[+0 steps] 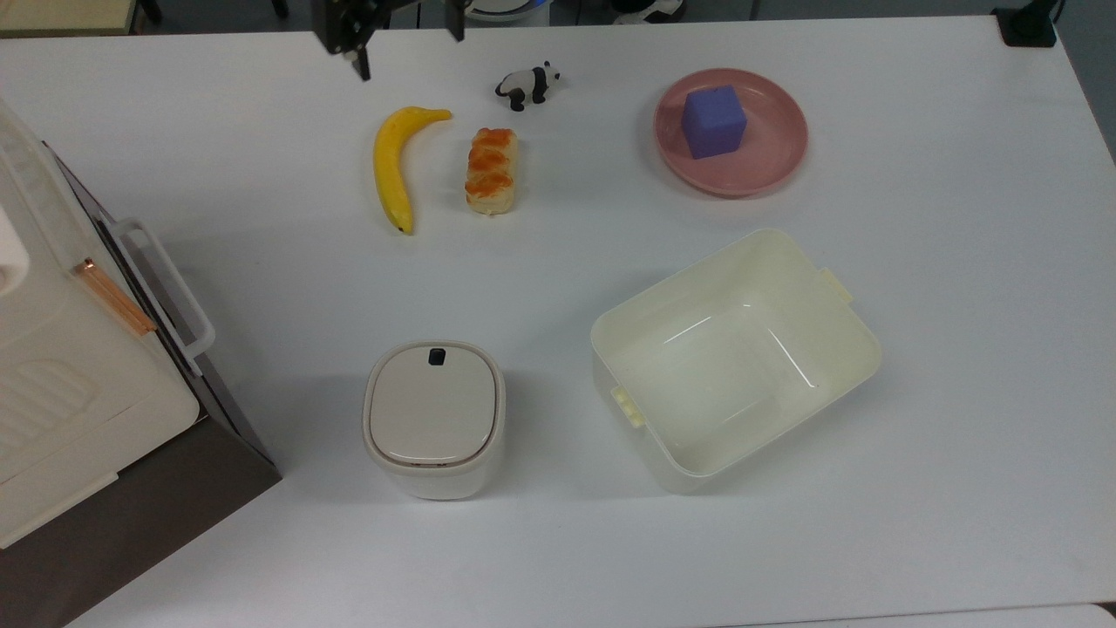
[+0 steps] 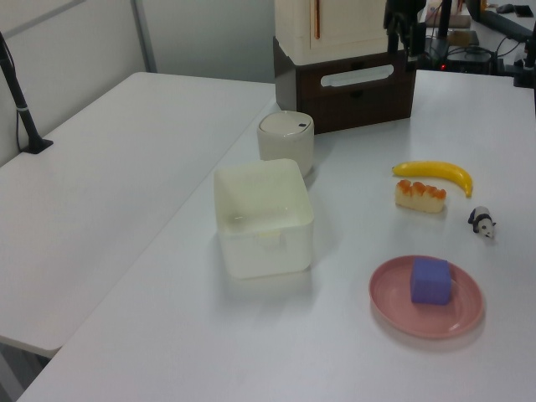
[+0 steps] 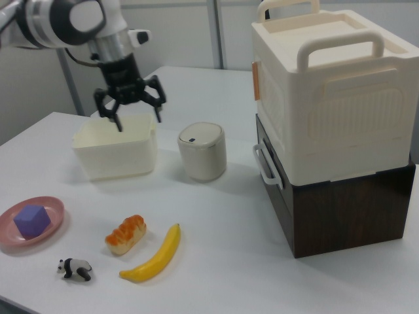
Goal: Slide the drawer open
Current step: 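Move the gripper over toward the dark wooden drawer front, then lower the gripper and close it on the drawer's white handle, then pull the drawer handle outward, sliding the drawer out of the unit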
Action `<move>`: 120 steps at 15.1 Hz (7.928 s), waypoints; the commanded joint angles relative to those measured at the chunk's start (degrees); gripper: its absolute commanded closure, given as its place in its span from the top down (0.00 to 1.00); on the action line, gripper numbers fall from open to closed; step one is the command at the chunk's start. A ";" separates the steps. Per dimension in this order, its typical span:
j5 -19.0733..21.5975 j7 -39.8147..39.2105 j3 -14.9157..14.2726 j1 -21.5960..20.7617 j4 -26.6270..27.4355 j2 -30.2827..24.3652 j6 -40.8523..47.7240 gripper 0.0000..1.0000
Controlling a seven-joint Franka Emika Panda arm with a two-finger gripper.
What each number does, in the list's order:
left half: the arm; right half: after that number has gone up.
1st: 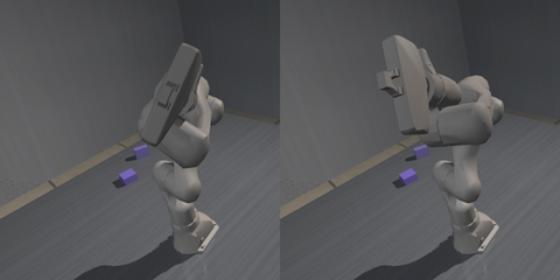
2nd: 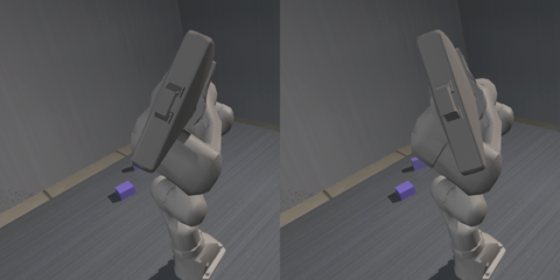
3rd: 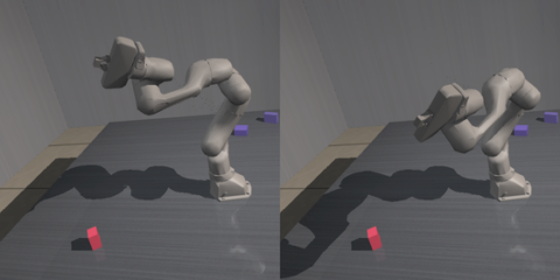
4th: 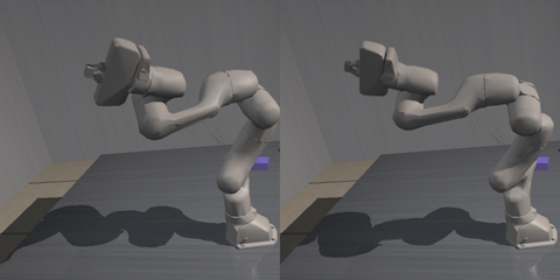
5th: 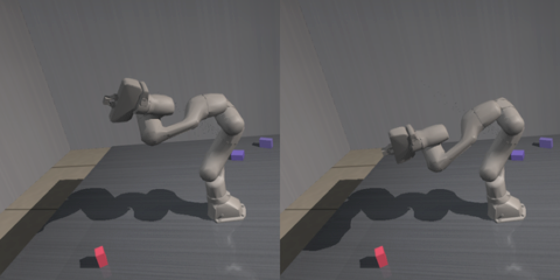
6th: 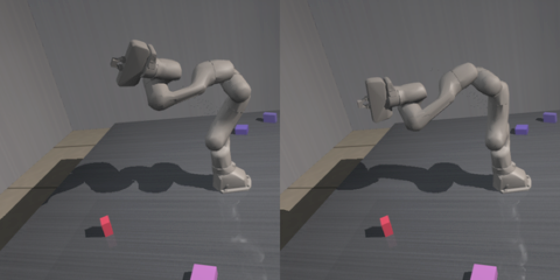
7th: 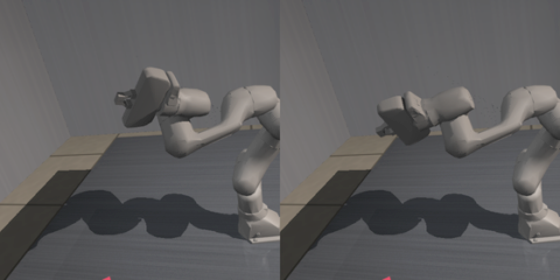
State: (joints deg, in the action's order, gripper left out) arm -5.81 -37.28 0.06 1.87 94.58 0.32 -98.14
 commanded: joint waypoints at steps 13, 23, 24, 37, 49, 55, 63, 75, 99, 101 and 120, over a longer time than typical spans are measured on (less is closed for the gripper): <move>-9.83 -6.23 -0.15 7.70 10.54 6.96 -31.93 1.00; -13.61 -2.20 -0.58 10.52 6.77 12.94 -36.60 0.95; -15.09 -0.71 -1.02 10.52 6.06 13.73 -36.60 0.95; -27.32 12.84 -1.90 10.52 1.14 18.57 -36.77 0.95; -32.15 10.38 -1.99 10.78 0.87 20.68 -39.67 0.78; -34.53 10.38 -1.99 10.78 0.87 21.04 -39.76 0.50; -34.88 10.29 -1.99 10.87 0.96 21.04 -40.20 0.01; -36.38 9.25 -1.99 15.26 2.45 20.95 -44.33 0.00; -36.64 3.26 -1.20 18.87 5.53 19.72 -47.94 0.01; -36.64 3.18 -0.76 18.78 7.10 18.58 -47.94 0.03; -36.20 5.99 0.82 14.57 17.92 9.70 -47.59 0.03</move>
State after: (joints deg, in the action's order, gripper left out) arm -40.61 -32.08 0.53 18.61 106.62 14.66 -146.08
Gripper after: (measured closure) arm 0.863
